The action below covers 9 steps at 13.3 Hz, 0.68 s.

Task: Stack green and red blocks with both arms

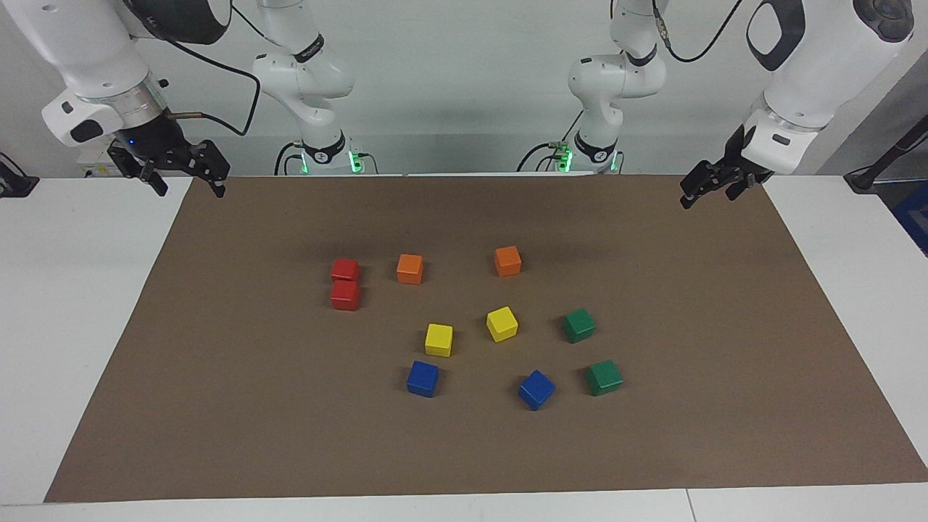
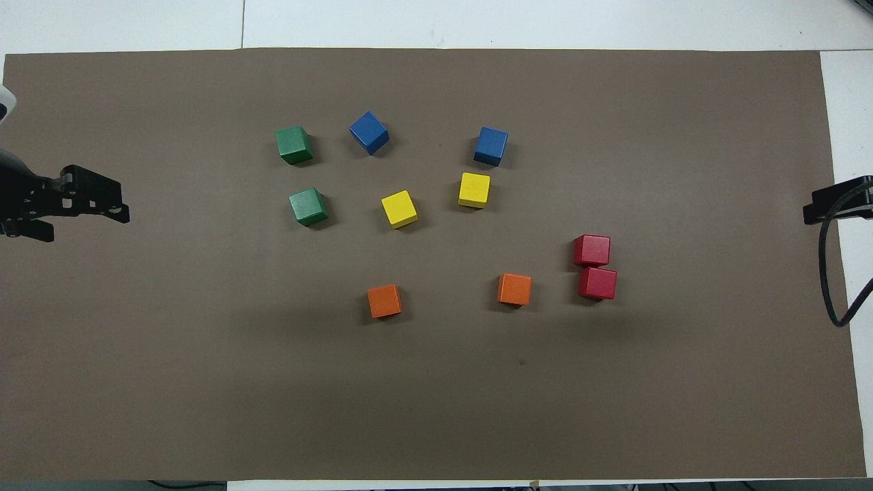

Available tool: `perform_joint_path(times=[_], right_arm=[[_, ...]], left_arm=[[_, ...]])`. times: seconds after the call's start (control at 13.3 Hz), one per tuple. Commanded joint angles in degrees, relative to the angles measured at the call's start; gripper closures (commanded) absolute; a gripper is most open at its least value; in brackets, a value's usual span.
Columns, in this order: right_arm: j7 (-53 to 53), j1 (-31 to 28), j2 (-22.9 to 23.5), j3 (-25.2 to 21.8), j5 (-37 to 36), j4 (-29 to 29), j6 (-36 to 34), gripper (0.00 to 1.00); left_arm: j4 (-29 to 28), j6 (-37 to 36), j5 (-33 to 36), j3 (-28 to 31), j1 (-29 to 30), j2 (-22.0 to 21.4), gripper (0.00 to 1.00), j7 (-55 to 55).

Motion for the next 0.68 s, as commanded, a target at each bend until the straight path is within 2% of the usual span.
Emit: perform_joint_path(times=[0.0, 0.53, 0.6], right_arm=[[-0.3, -0.9, 0.0, 0.6, -0.4, 0.2, -0.8, 0.0], [0.1, -1.1, -0.3, 0.7, -0.3, -0.7, -0.7, 0.0], [1.1, -0.8, -0.8, 0.7, -0.1, -1.6, 0.0, 0.0]], left_arm=[[-2.2, 1.3, -0.9, 0.0, 0.3, -1.8, 0.0, 1.1], [-3.0, 3.1, -0.9, -0.3, 0.2, -2.3, 0.0, 1.2], [-5.9, 7.5, -0.9, -0.5, -0.1, -3.1, 0.0, 0.8]])
